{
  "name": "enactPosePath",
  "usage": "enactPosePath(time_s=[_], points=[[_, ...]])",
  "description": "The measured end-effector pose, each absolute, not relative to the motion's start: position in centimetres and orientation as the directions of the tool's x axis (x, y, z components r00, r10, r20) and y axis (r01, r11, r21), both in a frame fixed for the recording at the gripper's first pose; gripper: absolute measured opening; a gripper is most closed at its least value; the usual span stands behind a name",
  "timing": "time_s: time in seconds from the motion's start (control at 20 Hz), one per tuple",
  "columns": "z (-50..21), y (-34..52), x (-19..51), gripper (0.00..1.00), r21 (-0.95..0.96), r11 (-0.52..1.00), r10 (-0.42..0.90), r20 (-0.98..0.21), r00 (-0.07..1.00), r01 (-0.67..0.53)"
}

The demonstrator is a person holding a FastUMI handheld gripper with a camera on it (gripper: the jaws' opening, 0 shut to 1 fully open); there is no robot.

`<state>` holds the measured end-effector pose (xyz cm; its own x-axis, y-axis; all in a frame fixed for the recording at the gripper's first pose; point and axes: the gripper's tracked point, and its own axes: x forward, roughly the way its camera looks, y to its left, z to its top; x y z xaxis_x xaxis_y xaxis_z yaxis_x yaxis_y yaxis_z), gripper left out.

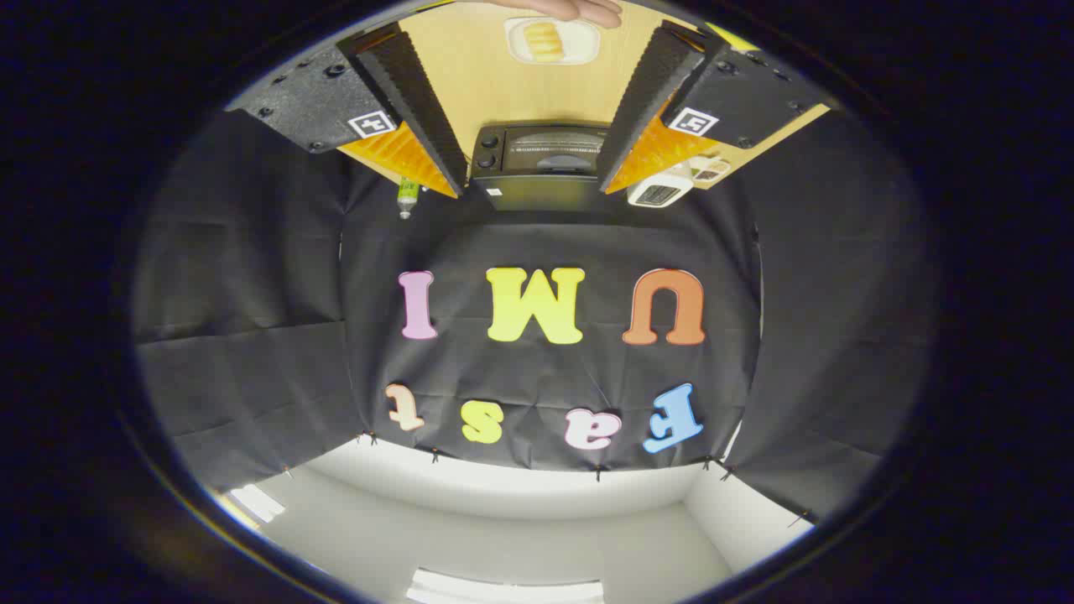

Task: Open the toaster oven, put the food inside, and close the toaster oven door.

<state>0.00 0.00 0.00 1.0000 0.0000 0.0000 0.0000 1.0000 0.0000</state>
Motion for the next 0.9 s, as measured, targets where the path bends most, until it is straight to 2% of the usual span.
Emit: enactPosePath(time_s=[0.55, 0.75, 0.9], points=[[-0.5, -3.0, 1.7, 1.0, 0.072, 0.996, -0.045, -0.026, 0.999, 0.047], [-1.3, -2.8, 4.3, 1.0, 0.101, 0.995, -0.027, -0.015, 1.0, 0.028], [-3.4, -3.0, 7.3, 1.0, 0.121, 0.992, -0.025, -0.049, 0.998, 0.03]])
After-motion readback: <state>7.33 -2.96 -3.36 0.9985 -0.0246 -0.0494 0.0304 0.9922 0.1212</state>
